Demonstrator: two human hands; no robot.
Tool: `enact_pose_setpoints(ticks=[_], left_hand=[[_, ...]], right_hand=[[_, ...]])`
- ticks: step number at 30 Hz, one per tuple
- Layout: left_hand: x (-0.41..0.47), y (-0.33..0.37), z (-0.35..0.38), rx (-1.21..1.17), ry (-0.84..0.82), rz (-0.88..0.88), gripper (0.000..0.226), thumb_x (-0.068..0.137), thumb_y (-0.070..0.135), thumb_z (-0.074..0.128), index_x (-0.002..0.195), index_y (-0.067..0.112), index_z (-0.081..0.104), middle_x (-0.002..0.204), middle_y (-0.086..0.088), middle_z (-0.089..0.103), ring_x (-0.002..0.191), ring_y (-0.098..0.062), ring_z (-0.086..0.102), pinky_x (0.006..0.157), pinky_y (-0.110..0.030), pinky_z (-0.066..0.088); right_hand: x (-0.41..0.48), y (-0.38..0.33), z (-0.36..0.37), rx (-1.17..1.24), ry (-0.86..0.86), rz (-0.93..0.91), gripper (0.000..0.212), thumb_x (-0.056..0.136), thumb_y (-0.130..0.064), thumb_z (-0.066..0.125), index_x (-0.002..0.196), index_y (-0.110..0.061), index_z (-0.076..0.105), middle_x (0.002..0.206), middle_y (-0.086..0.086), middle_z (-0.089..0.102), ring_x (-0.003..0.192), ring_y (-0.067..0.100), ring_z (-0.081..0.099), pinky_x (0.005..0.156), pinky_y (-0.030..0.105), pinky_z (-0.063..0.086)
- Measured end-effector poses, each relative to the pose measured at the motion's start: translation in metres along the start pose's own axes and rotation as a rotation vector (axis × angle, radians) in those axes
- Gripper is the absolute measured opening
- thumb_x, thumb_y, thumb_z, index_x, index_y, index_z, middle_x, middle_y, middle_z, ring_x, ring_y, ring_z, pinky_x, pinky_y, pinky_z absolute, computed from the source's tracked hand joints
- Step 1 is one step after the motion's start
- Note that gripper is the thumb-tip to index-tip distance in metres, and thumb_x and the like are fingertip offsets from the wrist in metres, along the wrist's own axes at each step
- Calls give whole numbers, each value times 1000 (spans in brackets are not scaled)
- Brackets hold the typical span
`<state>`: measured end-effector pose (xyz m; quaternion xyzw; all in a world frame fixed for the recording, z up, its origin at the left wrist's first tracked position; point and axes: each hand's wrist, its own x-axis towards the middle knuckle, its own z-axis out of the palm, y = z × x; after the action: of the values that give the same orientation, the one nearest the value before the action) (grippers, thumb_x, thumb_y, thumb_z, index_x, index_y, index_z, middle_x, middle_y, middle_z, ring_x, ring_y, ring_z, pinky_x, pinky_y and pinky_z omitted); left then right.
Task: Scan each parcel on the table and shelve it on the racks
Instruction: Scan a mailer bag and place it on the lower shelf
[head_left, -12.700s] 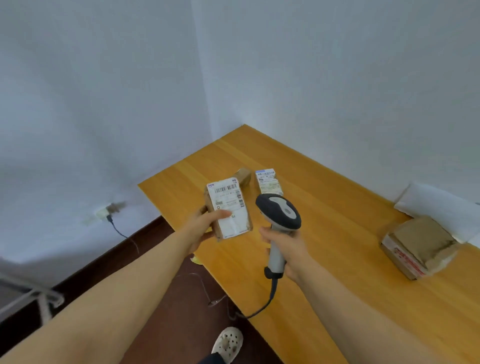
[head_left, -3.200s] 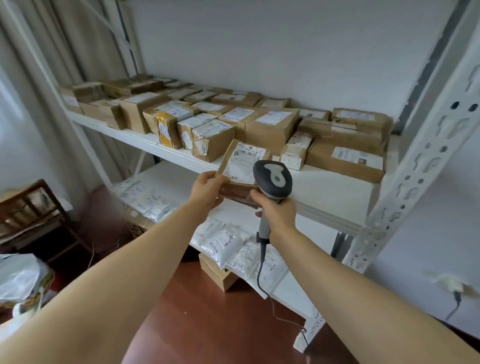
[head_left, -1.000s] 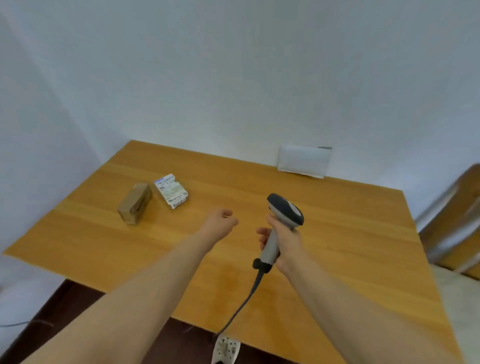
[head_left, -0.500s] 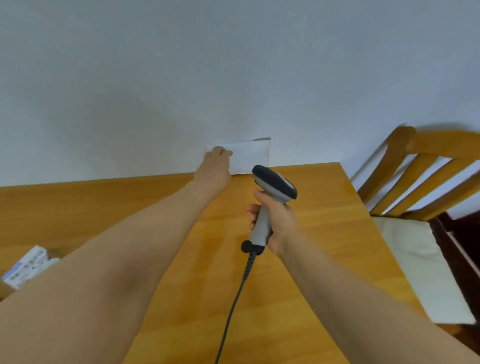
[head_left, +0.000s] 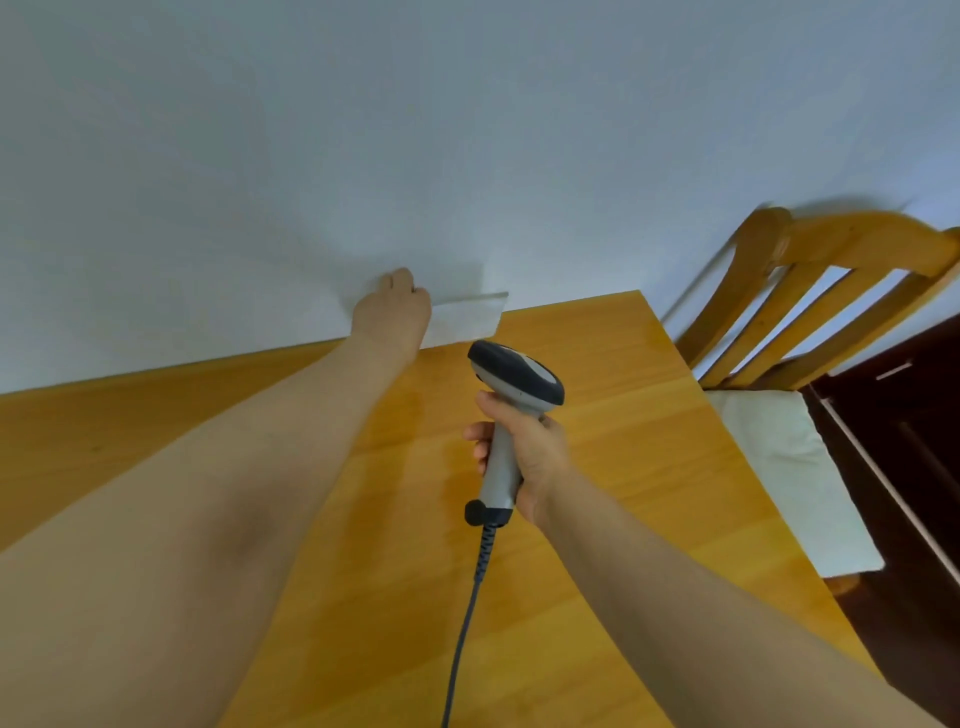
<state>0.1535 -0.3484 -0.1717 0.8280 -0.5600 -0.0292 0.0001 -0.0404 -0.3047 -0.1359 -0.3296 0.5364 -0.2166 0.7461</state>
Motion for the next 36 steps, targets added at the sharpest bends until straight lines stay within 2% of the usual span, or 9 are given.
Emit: enact_pose_setpoints(ticks=[9,15,20,22,25,28,31,33,36], left_hand=[[-87,0,12,-335,18,-52,16,94,12,50,110,10,54,114,-9,52,98,-27,54,74,-36,46],[-169,7,8,-571,146,-15,17,84,-2,57,89,13,50,105,-3,48,91,-19,47,71,-25,33],[-238,21,3,-539,229,-44,22,75,-9,63,80,8,50,105,-4,51,97,-25,51,78,-27,43],[-266,34,-4,-503,322,-130,20,75,-8,65,85,6,57,116,-10,52,106,-29,52,86,-34,48],[-302,60,-14,-519,473,-448,45,85,-8,58,128,1,49,143,-20,33,127,-33,39,99,-35,40],[-329,80,-37,-1054,587,-935,58,94,0,44,148,6,26,138,-13,35,106,-19,50,92,-32,43],[-354,92,-60,-1815,759,-1186,24,98,16,41,117,10,55,102,-10,61,81,-16,59,77,-29,53],[-374,99,-68,-1959,859,-1200,13,99,22,48,101,14,58,91,-6,65,81,-17,62,72,-30,55],[-403,107,-72,-1977,942,-1139,15,92,8,61,106,12,60,95,-3,69,85,-17,66,66,-31,57]], right_hand=[[-10,16,-20,208,133,152,16,87,-22,71,91,-10,61,69,9,66,52,17,58,49,25,45],[-30,27,-35,248,83,192,31,81,-30,77,99,-8,65,85,14,68,68,23,62,54,30,49],[-55,42,-46,124,-1,197,25,79,-10,77,99,-4,63,89,11,69,69,23,63,54,32,50],[-65,50,-53,56,-32,194,21,77,2,75,93,-2,62,94,13,69,73,26,64,57,37,51],[-83,58,-64,21,-80,206,19,76,6,74,86,-4,61,90,11,68,74,26,64,59,39,50],[-102,62,-72,21,-146,216,20,75,7,74,85,-5,61,87,10,67,73,25,63,60,40,50],[-123,68,-73,-20,-244,199,19,76,8,74,84,-5,62,86,9,67,73,25,64,64,43,52],[-137,77,-72,-43,-308,187,20,75,8,74,85,-5,63,89,10,68,76,26,64,74,48,52],[-159,94,-65,-94,-420,174,21,75,9,74,88,-5,64,94,11,70,81,27,66,78,50,53]])
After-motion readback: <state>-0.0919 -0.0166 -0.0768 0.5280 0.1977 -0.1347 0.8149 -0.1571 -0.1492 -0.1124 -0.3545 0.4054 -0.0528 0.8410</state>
